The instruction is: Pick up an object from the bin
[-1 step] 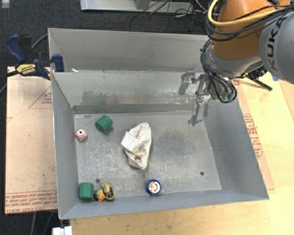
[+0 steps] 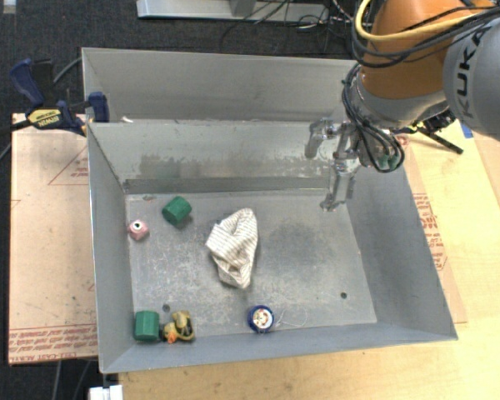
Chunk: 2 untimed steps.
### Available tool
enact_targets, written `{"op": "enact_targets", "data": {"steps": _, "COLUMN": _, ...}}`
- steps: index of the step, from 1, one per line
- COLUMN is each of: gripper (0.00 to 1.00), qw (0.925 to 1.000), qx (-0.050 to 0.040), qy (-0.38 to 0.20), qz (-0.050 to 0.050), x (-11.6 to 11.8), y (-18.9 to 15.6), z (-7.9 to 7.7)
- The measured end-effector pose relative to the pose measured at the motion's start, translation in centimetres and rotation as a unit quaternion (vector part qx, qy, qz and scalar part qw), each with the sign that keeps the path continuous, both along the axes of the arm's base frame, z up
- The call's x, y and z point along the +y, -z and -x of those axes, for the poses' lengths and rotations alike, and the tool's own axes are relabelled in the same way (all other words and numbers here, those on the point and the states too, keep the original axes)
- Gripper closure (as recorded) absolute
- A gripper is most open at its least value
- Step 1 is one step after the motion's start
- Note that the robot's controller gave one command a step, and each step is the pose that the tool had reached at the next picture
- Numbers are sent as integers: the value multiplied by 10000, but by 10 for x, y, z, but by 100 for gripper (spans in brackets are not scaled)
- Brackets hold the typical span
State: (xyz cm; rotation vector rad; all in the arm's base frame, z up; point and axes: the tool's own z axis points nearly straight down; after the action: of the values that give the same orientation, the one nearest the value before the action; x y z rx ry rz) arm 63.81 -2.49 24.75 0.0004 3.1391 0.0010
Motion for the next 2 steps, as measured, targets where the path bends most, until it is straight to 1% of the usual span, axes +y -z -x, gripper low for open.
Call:
{"op": "enact_targets", "data": {"steps": 1, "gripper": 0, "qw": 9998, "qx": 54, "qy": -204, "qz": -17, "x": 67, "y": 67, "z": 45}}
{"op": "enact_targets", "data": {"steps": 2, "gripper": 0, "qw": 9973, "qx": -27, "qy": -733, "qz": 0, "x": 46, "y": 100, "z": 2}}
